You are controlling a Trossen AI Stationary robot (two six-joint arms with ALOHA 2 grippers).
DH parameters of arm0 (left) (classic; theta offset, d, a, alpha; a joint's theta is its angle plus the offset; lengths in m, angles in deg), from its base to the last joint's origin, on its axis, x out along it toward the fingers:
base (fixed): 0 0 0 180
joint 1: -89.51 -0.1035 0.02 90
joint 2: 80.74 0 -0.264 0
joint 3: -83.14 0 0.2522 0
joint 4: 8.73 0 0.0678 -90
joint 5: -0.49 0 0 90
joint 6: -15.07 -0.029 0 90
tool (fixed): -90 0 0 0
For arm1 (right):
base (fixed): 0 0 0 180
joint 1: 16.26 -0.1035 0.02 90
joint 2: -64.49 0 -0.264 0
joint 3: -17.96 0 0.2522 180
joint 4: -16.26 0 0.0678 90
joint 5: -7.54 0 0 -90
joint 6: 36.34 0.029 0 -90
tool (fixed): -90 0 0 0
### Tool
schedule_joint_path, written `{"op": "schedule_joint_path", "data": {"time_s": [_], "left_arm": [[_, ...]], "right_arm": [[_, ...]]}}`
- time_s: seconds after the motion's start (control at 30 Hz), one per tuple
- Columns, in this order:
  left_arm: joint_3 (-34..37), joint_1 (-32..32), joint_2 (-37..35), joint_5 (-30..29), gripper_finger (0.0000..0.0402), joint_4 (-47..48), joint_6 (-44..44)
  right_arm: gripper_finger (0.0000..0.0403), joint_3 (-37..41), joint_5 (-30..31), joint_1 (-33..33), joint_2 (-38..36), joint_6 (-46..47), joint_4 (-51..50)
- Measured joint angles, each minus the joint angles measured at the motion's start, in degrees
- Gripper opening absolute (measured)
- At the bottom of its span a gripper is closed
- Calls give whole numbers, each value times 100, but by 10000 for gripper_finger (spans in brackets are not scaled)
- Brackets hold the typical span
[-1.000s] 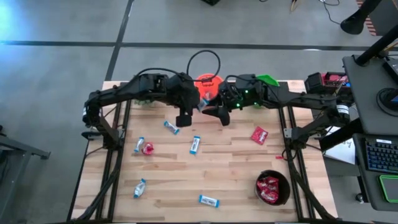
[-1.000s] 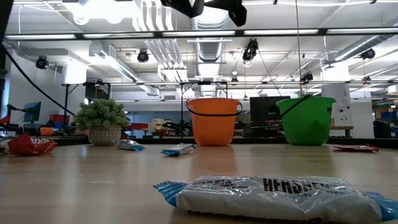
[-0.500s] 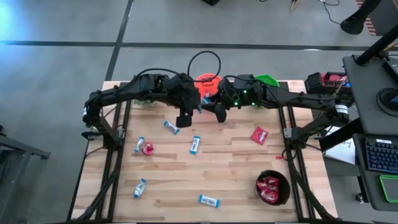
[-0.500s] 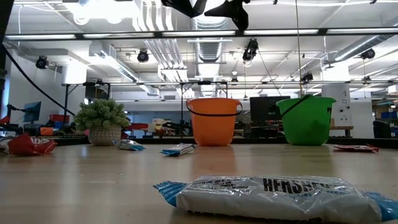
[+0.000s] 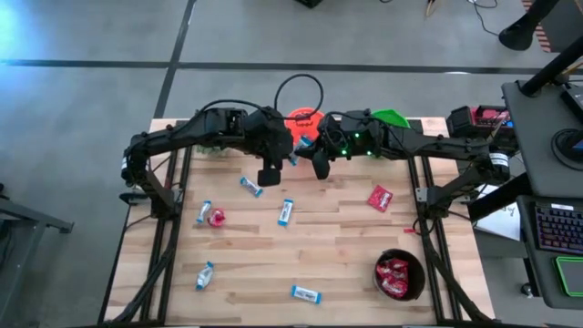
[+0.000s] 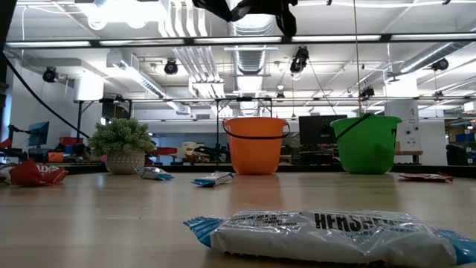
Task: Organize candy in baskets
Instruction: Put the white chocolate into the orange bucket
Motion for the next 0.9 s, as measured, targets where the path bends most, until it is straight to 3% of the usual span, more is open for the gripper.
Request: {"op": "schedule_joint_path", "data": {"time_s": [0.3, 0.57, 0.8, 0.9], "left_arm": [[0, 2, 0, -516, 4, 232, -6], [0, -7, -4, -686, 60, 550, -125], [0, -8, -7, -2044, 116, 953, -263], [0, -7, -7, -2155, 126, 1110, -249]], "right_arm": [[15, 0, 13, 0, -32, 0, -129], [13, -98, 15, 59, -44, -87, -524], [13, -300, 391, 275, -44, -456, -1277], [13, -328, 466, 431, -46, -605, -1491]]}}
